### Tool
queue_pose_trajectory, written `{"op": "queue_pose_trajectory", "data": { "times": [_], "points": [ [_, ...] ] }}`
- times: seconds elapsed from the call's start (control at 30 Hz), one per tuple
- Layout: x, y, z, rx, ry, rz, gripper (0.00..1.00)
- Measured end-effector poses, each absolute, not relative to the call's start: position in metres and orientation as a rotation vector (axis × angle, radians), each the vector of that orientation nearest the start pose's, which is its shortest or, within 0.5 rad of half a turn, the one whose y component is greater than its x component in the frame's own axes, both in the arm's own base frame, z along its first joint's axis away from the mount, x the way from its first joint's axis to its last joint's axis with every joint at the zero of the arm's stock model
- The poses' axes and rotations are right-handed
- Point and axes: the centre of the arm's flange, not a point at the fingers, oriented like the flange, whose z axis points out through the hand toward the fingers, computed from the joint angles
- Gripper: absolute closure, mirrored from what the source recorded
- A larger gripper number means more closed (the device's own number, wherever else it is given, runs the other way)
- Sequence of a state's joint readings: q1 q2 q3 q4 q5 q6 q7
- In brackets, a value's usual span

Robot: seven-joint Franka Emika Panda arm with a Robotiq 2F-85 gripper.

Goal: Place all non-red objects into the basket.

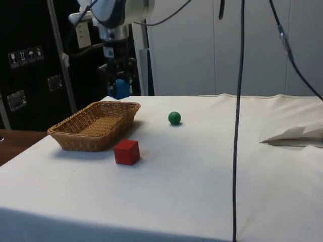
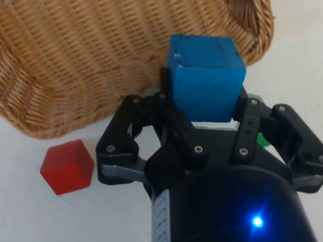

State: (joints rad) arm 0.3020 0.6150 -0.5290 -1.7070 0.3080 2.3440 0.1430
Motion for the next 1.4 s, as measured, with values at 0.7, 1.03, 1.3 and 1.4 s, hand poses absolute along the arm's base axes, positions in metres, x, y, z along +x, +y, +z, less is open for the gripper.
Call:
{"op": "queue_pose_trajectory", "data": {
  "times": [0.7,1.03,1.3,1.4],
  "points": [
    [0.713,-0.093,0.232,-3.144,0.694,-0.221,0.97],
    [0.718,-0.091,0.203,-3.133,0.666,-0.201,0.72],
    [0.717,-0.090,0.198,-3.129,0.660,-0.194,0.00],
    [0.717,-0.090,0.197,-3.128,0.658,-0.193,0.00]
  ]
}}
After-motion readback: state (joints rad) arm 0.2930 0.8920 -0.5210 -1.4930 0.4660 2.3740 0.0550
